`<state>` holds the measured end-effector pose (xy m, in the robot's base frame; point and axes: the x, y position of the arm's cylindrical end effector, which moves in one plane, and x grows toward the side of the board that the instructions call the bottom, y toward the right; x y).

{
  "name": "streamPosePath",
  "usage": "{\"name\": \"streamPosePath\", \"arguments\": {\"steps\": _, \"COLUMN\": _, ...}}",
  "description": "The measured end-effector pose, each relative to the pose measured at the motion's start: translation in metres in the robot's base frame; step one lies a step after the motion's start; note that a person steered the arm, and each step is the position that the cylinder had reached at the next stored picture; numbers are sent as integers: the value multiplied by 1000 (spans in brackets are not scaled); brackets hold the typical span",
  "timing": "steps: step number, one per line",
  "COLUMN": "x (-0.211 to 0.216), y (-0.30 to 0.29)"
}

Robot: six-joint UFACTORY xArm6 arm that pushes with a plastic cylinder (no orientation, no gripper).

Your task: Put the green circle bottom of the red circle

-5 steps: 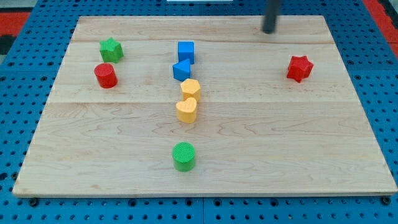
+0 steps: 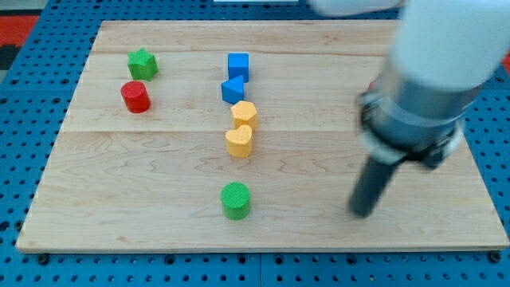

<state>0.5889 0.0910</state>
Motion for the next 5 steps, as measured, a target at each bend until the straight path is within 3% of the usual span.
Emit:
{"name": "streamPosePath", "arguments": {"steps": 1, "x": 11, "y": -114}}
{"name": "streamPosePath", "arguments": {"steps": 2, "x": -45, "y": -150}}
{"name": "streamPosePath", "arguments": {"steps": 3, "x": -45, "y": -166}}
{"name": "streamPosePath", "arguments": {"steps": 4, "x": -49, "y": -132}}
{"name": "streamPosePath", "arguments": {"steps": 5, "x": -85, "y": -128}}
